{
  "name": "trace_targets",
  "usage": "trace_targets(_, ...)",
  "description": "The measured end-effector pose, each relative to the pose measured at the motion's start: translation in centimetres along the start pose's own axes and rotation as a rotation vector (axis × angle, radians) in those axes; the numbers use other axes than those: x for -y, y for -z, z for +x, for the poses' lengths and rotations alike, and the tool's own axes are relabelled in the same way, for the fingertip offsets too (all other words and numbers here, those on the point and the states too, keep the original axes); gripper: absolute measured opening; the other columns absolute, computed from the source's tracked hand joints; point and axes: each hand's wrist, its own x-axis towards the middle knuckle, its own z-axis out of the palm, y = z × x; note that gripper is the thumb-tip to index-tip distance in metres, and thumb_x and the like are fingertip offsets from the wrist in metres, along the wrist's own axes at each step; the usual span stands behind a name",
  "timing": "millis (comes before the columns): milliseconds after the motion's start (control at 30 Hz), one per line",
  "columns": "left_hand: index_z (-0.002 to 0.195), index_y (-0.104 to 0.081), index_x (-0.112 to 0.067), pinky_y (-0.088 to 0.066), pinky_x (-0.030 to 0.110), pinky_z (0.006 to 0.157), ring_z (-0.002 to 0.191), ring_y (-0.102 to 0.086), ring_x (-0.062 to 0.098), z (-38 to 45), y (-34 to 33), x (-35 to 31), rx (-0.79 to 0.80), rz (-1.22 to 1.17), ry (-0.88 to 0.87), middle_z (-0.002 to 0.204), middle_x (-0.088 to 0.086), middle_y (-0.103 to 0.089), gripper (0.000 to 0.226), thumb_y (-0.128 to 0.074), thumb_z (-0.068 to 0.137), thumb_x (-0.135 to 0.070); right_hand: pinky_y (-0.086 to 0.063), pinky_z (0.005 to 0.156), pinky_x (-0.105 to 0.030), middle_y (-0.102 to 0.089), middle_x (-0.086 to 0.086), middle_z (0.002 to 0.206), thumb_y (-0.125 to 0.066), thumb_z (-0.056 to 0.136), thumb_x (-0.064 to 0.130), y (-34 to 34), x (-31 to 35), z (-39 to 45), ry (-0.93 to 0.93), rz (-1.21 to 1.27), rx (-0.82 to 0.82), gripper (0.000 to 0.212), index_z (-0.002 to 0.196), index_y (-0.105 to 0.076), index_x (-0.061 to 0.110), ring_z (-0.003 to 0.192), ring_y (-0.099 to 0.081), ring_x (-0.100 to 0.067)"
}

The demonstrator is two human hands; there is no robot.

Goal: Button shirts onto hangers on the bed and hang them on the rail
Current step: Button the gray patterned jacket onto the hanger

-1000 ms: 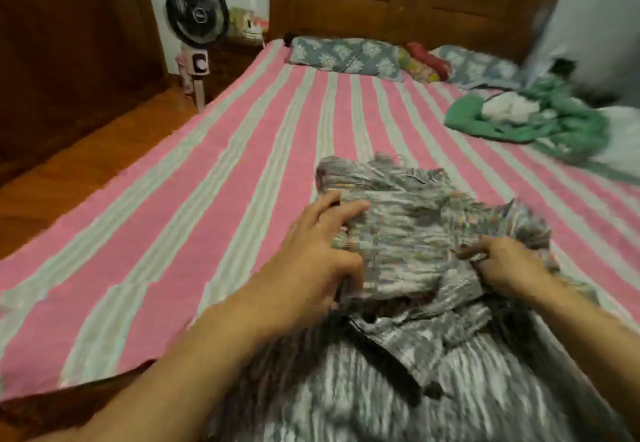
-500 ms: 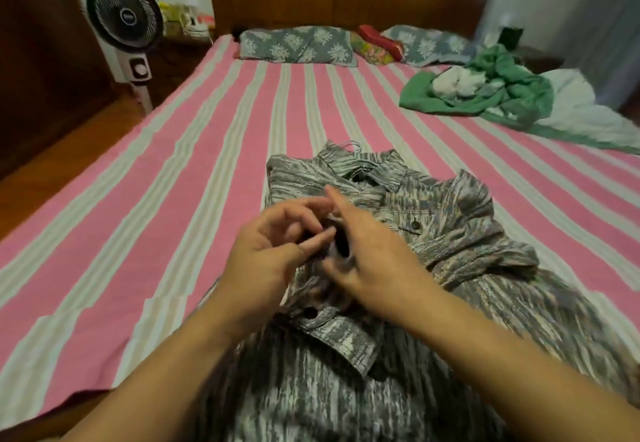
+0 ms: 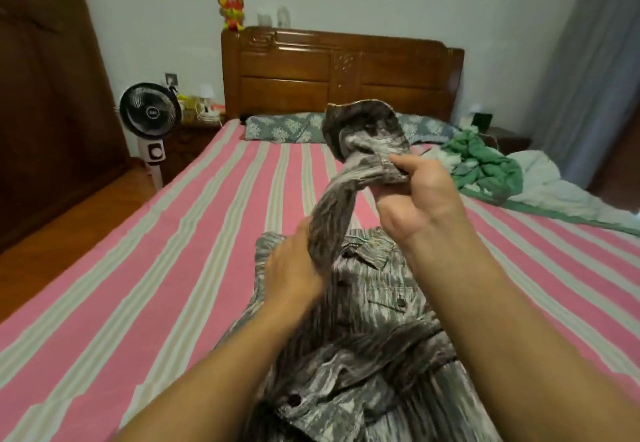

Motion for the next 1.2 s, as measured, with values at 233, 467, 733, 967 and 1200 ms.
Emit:
trace_targets(233, 0.119, -0.057, -0.010, -0.047, 0.047, 0.052, 0.071, -0.057, 0.042, 6.7, 10.1, 5.8, -0.293, 0.504, -0.495, 0.096, 0.018, -0.051, 0.041, -0.067, 0.079, -0.007, -0.062, 0.064, -0.041, -0.051, -0.023, 0.132, -0.033, 0.088, -0.025, 13.8, -2.0, -0.2, -0.163, -0.586, -0.256, 0.067, 0.144, -0.042, 0.011, 0.094, -0.071, -0.036)
trace_targets(467, 0.138, -0.047, -0.034, -0.046, 0.042, 0.099, 0.125, -0.049, 0.034, -2.8, 8.1, 16.3, 0.623, 0.955, -0.210, 0.134, 0.007, -0.052, 0.048, -0.054, 0.091, -0.026, -0.057, 0.065, -0.039, -0.068, -0.020, 0.098, -0.044, 0.094, -0.009, 21.2, -5.1, -0.9, -0.077, -1.153, -0.211, 0.032, 0.095, -0.067, 0.014, 0.070, -0.063, -0.023)
trace_targets(733, 0.109, -0.064, -0.022, -0.055, 0.037, 0.086, 0.096, -0.065, 0.022, -5.0, 0.9, 2.0, 0.596, 0.057, 0.121, 0.108, 0.000, -0.067, 0.049, -0.050, 0.094, -0.067, -0.045, 0.104, -0.031, -0.060, 0.008, 0.128, -0.055, 0.099, 0.014, 18.8, -10.2, 0.6, 0.169, -1.744, 0.354, 0.032, 0.128, -0.063, 0.023, 0.117, -0.056, -0.011)
trace_targets(967, 0.099, -0.062, -0.008, -0.052, 0.039, 0.069, 0.084, -0.062, 0.029, -3.9, -1.9, 0.2, 0.770, 0.416, -0.011, 0.098, 0.013, -0.067, 0.014, -0.059, 0.096, -0.021, -0.043, 0.111, -0.036, -0.055, 0.003, 0.142, -0.053, 0.101, 0.019, 21.6, -11.4, 0.4, -0.033, -1.759, 0.282, 0.042, 0.143, -0.051, 0.020, 0.127, -0.053, -0.014)
trace_targets(1200, 0.081, -0.063, -0.034, -0.036, 0.020, 0.051, 0.055, -0.056, 0.006, -9.9, 4.4, 2.3, 0.407, 0.012, -0.146, 0.067, -0.012, -0.063, 0.019, -0.058, 0.098, -0.039, -0.046, 0.109, -0.045, -0.036, 0.011, 0.158, -0.060, 0.094, 0.053, 17.8, -11.4, -1.0, -0.060, -1.358, 0.263, 0.087, 0.161, -0.008, 0.035, 0.137, -0.048, -0.017)
